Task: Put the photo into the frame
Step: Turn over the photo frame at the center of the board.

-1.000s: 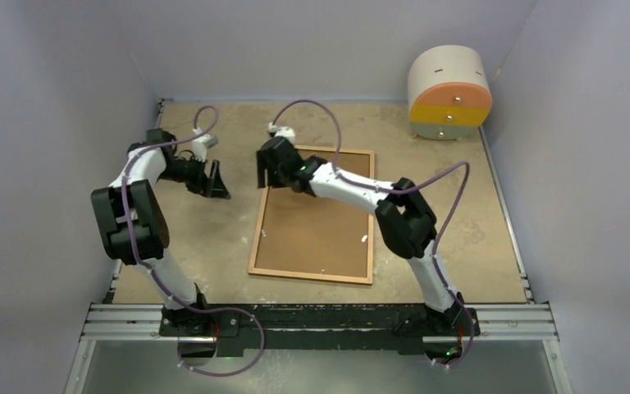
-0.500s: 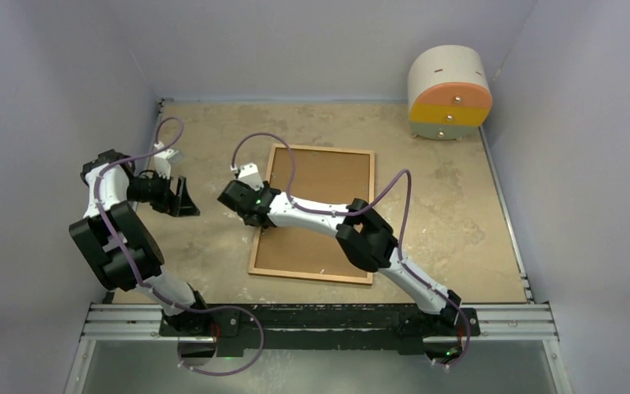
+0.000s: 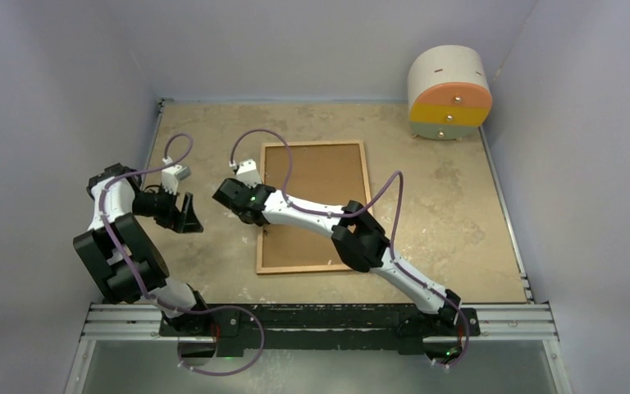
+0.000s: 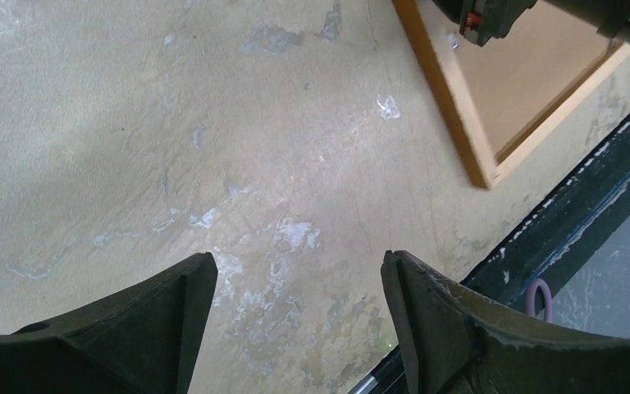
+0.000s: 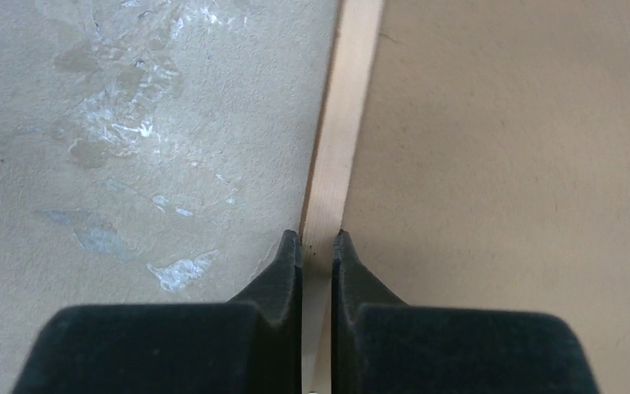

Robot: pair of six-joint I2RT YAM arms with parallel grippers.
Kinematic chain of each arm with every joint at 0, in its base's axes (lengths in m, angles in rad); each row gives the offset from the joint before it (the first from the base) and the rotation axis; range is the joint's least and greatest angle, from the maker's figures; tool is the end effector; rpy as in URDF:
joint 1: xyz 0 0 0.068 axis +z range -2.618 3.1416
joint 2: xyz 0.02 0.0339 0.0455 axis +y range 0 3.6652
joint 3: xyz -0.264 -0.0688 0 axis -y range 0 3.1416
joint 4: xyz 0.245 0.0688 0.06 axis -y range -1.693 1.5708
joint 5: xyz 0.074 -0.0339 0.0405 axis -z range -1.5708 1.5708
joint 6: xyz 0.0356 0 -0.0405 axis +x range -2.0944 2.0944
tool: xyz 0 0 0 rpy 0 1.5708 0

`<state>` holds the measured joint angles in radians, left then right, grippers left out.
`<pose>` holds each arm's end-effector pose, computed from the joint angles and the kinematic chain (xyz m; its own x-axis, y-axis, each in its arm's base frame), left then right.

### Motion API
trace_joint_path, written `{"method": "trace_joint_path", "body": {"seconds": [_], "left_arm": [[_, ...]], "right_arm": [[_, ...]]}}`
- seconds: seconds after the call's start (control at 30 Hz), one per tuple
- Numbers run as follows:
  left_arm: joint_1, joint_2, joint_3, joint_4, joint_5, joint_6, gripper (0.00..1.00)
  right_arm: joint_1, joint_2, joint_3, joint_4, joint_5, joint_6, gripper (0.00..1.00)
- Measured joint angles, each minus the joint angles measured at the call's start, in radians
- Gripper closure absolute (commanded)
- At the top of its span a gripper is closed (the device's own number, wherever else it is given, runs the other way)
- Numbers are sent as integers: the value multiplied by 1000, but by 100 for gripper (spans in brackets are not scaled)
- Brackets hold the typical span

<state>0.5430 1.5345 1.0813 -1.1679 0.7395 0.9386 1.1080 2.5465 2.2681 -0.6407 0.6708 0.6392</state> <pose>0.2281 0.1096 0.2238 -0.8367 0.1912 -0.5133 0.4471 0.7797 -0.4383 0.2665 0.4845 0.1708 -0.6026 -0.1611 -0.7816 -0.2157 0.9758 -0.0348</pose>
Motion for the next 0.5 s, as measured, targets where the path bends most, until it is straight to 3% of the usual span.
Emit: {"method": "trace_joint_path", "body": {"seconds": [0.3, 0.5], "left_arm": [[12, -42, -17, 34, -50, -25, 23], [32, -47, 17, 35, -69, -65, 24]], "right_arm": [[3, -22, 5, -8, -73, 24, 100], [3, -181, 5, 3, -184, 104, 100]]}}
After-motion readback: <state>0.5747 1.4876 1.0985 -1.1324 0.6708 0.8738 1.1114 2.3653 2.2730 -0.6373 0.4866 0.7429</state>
